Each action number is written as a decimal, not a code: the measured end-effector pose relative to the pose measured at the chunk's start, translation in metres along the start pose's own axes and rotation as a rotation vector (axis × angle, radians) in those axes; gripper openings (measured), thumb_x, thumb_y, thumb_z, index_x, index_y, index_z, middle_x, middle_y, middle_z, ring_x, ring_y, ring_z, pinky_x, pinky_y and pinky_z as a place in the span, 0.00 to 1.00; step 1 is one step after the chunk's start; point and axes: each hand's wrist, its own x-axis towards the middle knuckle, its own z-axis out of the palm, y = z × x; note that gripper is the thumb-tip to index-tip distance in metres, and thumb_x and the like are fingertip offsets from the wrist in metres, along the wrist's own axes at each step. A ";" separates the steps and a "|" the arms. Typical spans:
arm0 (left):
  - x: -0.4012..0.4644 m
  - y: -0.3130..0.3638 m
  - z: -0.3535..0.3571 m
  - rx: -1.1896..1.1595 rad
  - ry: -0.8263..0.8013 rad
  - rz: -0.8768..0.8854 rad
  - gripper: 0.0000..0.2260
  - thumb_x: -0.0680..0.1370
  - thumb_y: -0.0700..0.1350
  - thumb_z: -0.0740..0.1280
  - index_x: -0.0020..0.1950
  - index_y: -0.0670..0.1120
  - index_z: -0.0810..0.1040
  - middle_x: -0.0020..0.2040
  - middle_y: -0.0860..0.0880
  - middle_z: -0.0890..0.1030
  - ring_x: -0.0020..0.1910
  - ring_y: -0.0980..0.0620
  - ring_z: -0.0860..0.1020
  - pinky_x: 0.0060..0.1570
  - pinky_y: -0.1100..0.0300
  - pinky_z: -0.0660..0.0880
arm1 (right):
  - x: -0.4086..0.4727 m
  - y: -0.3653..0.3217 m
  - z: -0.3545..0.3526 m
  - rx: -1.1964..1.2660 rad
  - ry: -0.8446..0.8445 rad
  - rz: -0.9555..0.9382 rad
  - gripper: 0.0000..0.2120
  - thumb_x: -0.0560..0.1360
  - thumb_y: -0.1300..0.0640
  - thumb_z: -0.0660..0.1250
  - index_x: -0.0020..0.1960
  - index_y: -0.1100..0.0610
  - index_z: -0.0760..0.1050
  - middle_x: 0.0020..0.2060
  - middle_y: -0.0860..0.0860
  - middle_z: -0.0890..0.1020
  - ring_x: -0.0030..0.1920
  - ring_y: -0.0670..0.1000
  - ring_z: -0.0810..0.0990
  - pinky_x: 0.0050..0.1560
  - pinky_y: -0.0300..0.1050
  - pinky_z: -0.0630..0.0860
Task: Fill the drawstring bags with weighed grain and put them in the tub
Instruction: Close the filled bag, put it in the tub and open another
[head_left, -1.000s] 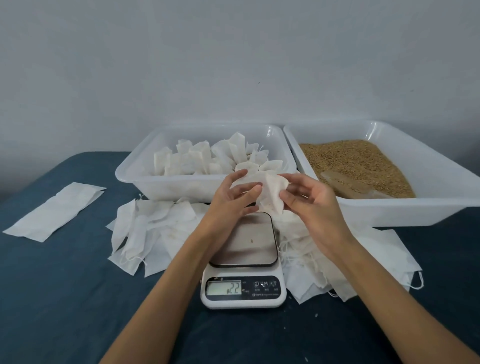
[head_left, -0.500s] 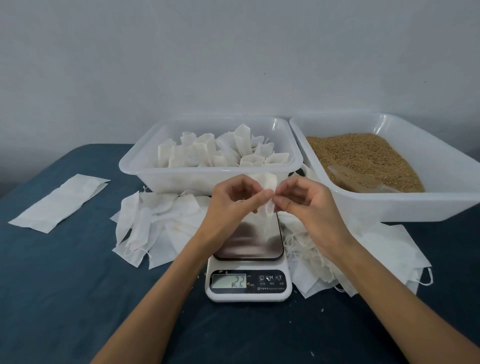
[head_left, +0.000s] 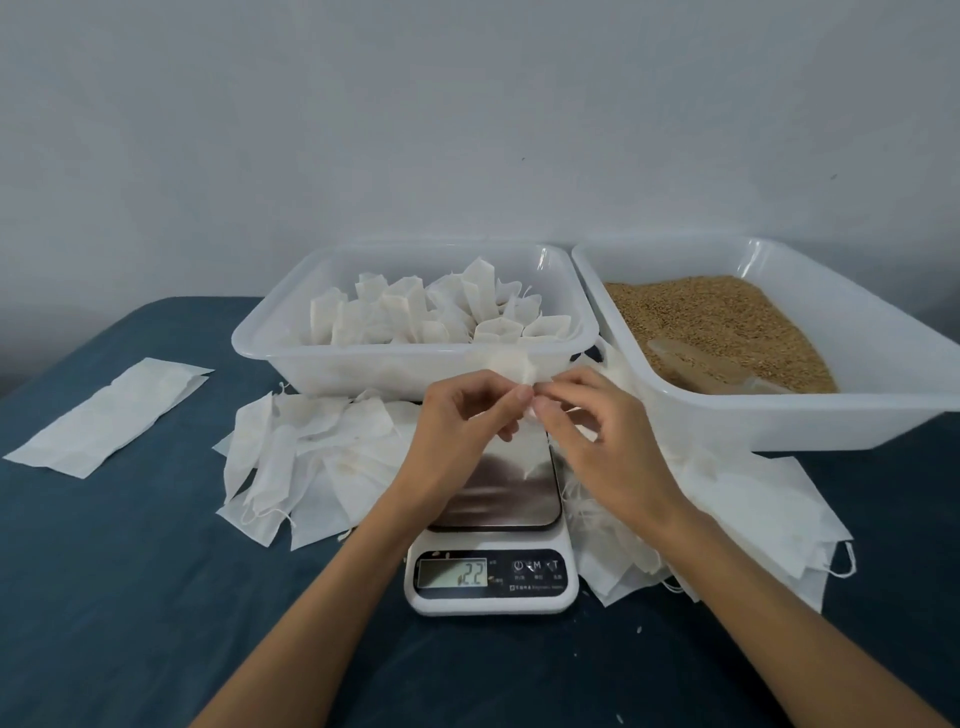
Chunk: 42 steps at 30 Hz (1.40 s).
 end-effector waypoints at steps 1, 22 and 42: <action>-0.001 0.000 0.001 0.014 -0.004 0.016 0.10 0.82 0.42 0.70 0.48 0.35 0.85 0.39 0.42 0.83 0.38 0.51 0.77 0.42 0.59 0.77 | 0.000 -0.001 0.000 0.078 -0.028 0.056 0.08 0.80 0.51 0.70 0.54 0.52 0.85 0.49 0.45 0.82 0.51 0.48 0.83 0.52 0.40 0.79; -0.003 0.005 0.002 -0.137 0.077 -0.066 0.10 0.80 0.35 0.71 0.62 0.41 0.82 0.41 0.44 0.82 0.42 0.51 0.82 0.53 0.60 0.80 | 0.014 0.010 -0.024 0.163 0.246 0.118 0.06 0.73 0.61 0.77 0.46 0.51 0.83 0.50 0.42 0.81 0.44 0.46 0.82 0.49 0.45 0.81; 0.002 0.002 -0.003 -0.119 0.156 -0.075 0.12 0.80 0.32 0.70 0.59 0.44 0.84 0.50 0.42 0.81 0.42 0.52 0.80 0.49 0.59 0.79 | 0.010 -0.002 -0.022 0.154 0.051 0.104 0.09 0.81 0.54 0.68 0.42 0.50 0.76 0.31 0.44 0.80 0.25 0.58 0.82 0.26 0.47 0.72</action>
